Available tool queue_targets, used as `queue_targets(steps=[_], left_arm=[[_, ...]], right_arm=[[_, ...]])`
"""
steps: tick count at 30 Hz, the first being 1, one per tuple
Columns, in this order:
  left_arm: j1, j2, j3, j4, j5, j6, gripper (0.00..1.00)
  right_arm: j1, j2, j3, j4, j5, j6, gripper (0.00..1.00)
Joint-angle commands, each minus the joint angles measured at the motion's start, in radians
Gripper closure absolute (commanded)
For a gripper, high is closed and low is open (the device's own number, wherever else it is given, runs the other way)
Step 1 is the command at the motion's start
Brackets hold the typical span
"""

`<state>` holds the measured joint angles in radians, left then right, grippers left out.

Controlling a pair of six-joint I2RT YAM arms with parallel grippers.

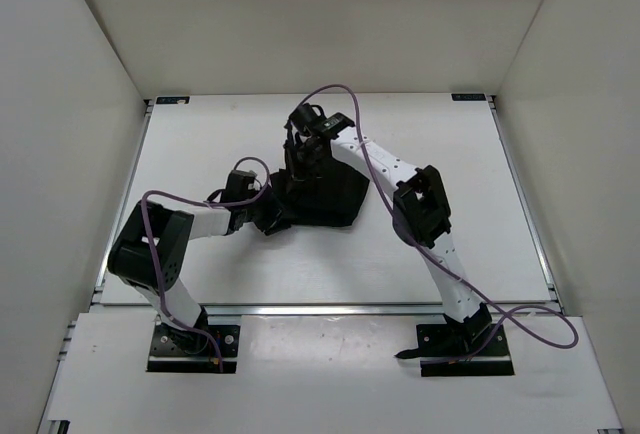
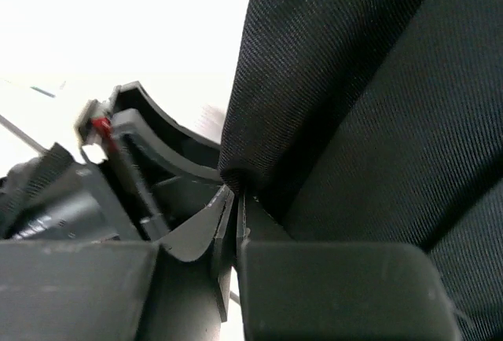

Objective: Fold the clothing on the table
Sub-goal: Fold the skirt

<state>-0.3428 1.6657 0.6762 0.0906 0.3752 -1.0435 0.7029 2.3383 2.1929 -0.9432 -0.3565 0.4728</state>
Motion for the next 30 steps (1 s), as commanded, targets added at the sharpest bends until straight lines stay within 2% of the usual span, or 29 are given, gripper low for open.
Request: queue_targets(steps=[1,4,5,9,15,19,24,25,26,27,28,30], left_arm=[[0.040,-0.004,-0.064,-0.063,-0.004,0.057,0.38],[0.068,-0.026,-0.060,-0.091,0.016,0.085,0.32],[0.071,-0.038,-0.046,-0.165,0.016,0.085,0.30],[0.088,-0.118,-0.055,-0.224,-0.013,0.092,0.28],[0.160,-0.429,-0.130,-0.359,-0.174,0.077,0.27],[0.218,-0.532,-0.115,-0.426,-0.245,0.108,0.25],[0.263,-0.517,-0.021,-0.528,-0.214,0.174,0.25],[0.278,-0.515,-0.006,-0.546,-0.200,0.186,0.25],[0.286,-0.514,0.012,-0.554,-0.199,0.204,0.24],[0.297,-0.518,0.035,-0.566,-0.184,0.204,0.23],[0.310,-0.524,0.042,-0.577,-0.173,0.214,0.25],[0.323,-0.511,0.109,-0.616,-0.173,0.259,0.23]], right_arm=[[0.010,-0.002,0.042,-0.075,0.030,-0.028,0.99],[0.020,-0.005,0.013,-0.062,0.053,-0.026,1.00],[0.026,-0.004,0.001,-0.062,0.068,-0.028,1.00],[0.053,-0.005,-0.071,-0.033,0.082,-0.046,1.00],[0.096,-0.013,-0.189,0.090,0.114,-0.028,1.00],[0.112,0.009,-0.190,0.141,0.178,0.010,1.00],[0.142,0.041,-0.050,0.006,0.276,-0.011,0.86],[0.150,0.020,-0.021,-0.031,0.315,-0.002,0.66],[0.156,-0.014,-0.013,-0.063,0.338,0.021,0.37],[0.170,-0.066,-0.028,-0.074,0.408,0.020,0.24],[0.184,-0.095,-0.033,-0.091,0.451,0.035,0.01],[0.198,-0.225,-0.122,-0.072,0.476,0.055,0.01]])
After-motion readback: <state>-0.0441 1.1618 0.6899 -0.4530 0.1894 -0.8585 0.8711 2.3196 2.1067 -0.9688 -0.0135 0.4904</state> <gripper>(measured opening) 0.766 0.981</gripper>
